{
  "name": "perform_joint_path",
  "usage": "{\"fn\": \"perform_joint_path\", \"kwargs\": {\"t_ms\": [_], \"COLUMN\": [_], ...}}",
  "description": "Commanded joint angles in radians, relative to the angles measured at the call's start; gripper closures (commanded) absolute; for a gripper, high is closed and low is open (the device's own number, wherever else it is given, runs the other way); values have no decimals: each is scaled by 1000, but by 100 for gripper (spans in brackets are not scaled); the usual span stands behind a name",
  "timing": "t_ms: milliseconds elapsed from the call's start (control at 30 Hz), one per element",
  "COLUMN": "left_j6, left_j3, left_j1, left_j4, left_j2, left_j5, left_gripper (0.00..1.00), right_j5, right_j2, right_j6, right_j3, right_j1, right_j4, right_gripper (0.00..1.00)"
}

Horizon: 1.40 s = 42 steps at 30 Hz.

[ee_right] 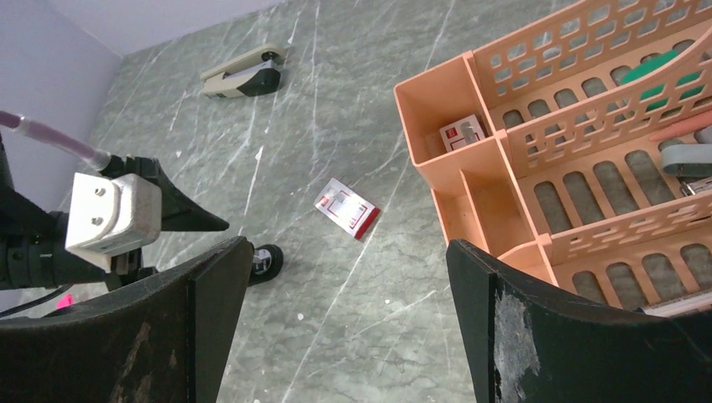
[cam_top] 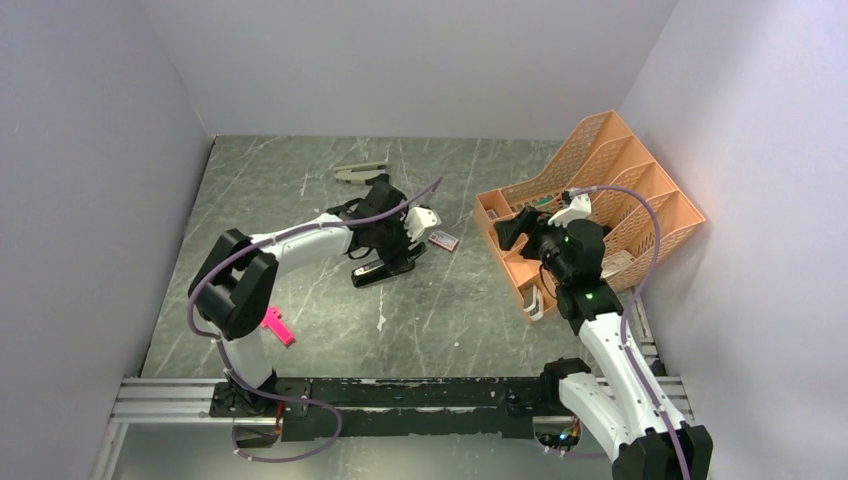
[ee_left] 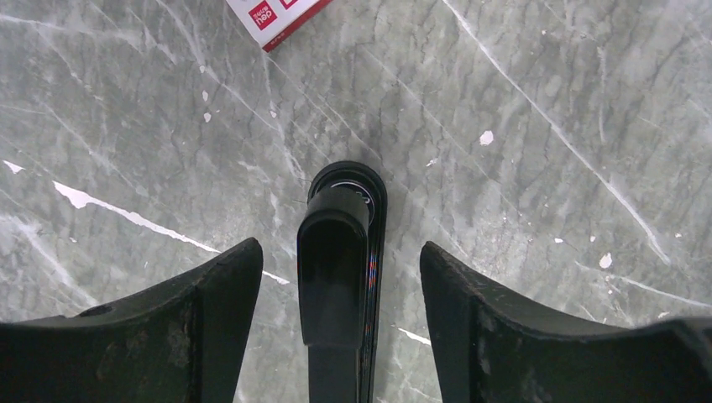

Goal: Load the staples into the stapler
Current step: Open the stapler at the center of the board.

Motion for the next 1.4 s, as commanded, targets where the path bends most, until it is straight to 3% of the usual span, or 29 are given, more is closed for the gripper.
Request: {"fn": "perform_joint_path", "kwargs": {"t_ms": [0, 367, 700, 1033, 1367], "left_j6": [5, 20, 20, 10, -1], "left_j3": [65, 93, 100, 89, 106], "left_j1": [-8, -17, -18, -17, -17], "left_j4": [-31, -83, -104, -69, -84], "left_j2": [45, 94, 85, 50, 58], "left_j5": [-19, -62, -74, -57, -55], "left_gripper": [29, 42, 48, 46, 53], "right_j5": [-22, -20, -26, -36, -38], "right_j2": [8, 10, 14, 18, 15], "right_j6": [-17, -22, -14, -9, -10], "right_j3": [8, 8, 7, 13, 17], "right_j1": [-5, -5, -5, -5, -5], "right_j4": [-3, -4, 1, -2, -11], "right_gripper": [10, 12, 14, 15, 17]}}
